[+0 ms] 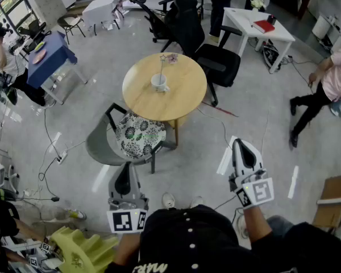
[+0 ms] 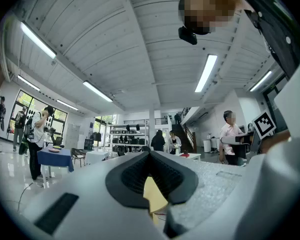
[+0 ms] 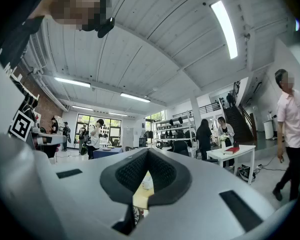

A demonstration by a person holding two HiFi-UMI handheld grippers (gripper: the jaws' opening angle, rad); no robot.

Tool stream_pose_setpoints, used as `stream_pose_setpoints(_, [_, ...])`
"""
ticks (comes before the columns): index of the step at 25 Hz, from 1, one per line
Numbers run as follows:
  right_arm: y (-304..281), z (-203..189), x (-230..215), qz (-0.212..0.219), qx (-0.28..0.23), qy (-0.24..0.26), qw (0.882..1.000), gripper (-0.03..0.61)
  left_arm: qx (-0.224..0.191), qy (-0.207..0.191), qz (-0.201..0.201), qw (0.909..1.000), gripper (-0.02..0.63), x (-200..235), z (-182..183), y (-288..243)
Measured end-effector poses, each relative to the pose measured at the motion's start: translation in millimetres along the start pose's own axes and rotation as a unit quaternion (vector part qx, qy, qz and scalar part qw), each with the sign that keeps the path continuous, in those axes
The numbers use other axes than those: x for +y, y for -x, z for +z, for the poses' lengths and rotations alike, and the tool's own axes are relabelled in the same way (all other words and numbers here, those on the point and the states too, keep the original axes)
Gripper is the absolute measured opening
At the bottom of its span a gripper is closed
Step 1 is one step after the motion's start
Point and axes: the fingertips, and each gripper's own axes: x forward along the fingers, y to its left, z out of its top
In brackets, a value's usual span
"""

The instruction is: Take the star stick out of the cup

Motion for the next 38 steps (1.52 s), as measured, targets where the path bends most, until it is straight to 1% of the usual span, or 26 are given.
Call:
stream_pose_setpoints(10, [-1, 0, -1, 0.006, -0.005, -0.001, 1.0, -0.002, -0.001, -0.003, 0.0, 1.0, 0.003, -4, 1, 0])
stream_pose_setpoints(13, [1, 3, -1, 0.011, -0.024, -0.022, 0.999, 0.0, -0.001, -0.003, -0.001, 1.0, 0.003, -5, 0, -1])
stream_pose_setpoints(15, [2, 3, 0, 0.018, -0.027, -0.03, 0.999, 0.0, -0.001, -0.004, -0.001, 1.0, 0.003, -6, 0, 0])
stream_pose_setpoints(20, [3, 3, -2, 0.027, -0.024, -0.017, 0.999, 0.003, 0.002, -0.006, -0.001, 1.0, 0.003, -14, 0, -2])
stream_pose_setpoints(21, [3, 3, -3, 0.032, -0.025, -0.018, 0.999, 0.04, 0.002, -0.006, 0.0, 1.0, 0.003, -16, 0, -3])
stream_pose_setpoints(22, [3, 3, -5, 0.037, -0.024, -0.02, 0.999, 0.103, 0.003, -0.007, 0.001, 1.0, 0.003, -18, -1, -4])
stream_pose_setpoints(23, [3, 2, -8, 0.042, -0.023, -0.023, 0.999, 0.188, 0.003, -0.008, 0.003, 1.0, 0.003, -21, -1, -5])
stream_pose_setpoints(24, [5, 1, -11, 0.044, -0.022, -0.025, 0.998, 0.244, 0.005, -0.009, 0.005, 0.9999, 0.003, -25, -1, -5])
stream_pose_setpoints(25, [7, 0, -16, 0.045, -0.022, -0.024, 0.998, 0.269, 0.006, -0.009, 0.006, 0.9999, 0.003, -29, -2, -6])
stream_pose_setpoints(33, [23, -9, -50, 0.06, -0.01, -0.018, 0.998, 0.281, 0.009, -0.012, 0.021, 0.9997, 0.003, -67, -9, -12])
stream_pose_setpoints(38, [10, -15, -71, 0.06, -0.009, -0.019, 0.998, 0.281, 0.013, -0.01, 0.027, 0.9995, 0.003, -70, -16, -31])
